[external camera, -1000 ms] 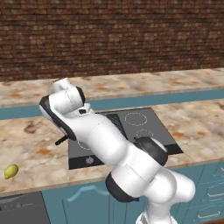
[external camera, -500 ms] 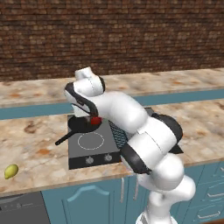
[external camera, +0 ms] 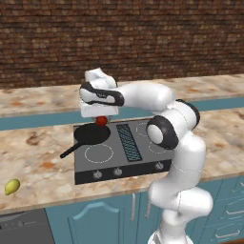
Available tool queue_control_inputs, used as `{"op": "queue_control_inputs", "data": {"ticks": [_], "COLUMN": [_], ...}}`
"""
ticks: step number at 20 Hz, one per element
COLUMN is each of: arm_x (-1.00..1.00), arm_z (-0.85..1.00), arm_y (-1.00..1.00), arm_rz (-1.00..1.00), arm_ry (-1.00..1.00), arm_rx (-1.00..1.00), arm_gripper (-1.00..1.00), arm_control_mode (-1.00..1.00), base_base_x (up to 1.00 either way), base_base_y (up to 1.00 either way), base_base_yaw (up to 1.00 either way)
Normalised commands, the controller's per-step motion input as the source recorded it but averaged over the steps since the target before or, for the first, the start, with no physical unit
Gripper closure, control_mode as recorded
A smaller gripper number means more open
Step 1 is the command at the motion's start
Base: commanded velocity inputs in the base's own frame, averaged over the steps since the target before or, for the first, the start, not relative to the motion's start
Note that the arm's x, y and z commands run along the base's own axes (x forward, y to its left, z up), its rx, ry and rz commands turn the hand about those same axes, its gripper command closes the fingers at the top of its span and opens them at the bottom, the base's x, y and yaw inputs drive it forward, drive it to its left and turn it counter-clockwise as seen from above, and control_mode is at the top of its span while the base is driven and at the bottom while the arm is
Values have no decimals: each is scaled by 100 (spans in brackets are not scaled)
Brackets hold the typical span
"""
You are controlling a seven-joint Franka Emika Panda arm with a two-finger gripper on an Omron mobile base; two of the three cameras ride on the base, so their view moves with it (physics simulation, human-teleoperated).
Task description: Put the lemon and bell pepper in the pan. Then turn on the rear left burner and set the heat to medium.
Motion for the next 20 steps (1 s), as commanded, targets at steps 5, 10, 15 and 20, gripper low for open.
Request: {"op": "queue_control_inputs", "data": {"ticks": [5,10,15,20], "arm_x": [81,82,97,74], "arm_z": [-45,-49,-39,-51], "arm_y": [0,11,-5,-7], "arm_rz": [0,0,0,0], "arm_ry": [0,1,4,5], "arm_rx": [2,0,2,1], "arm_gripper": [100,100,100,100], "arm_control_mode": [-100,-100,-100,-100], "base_base_x": [0,0,0,0], "base_base_y": [0,0,0,0], "base_base_yaw": [0,0,0,0]}}
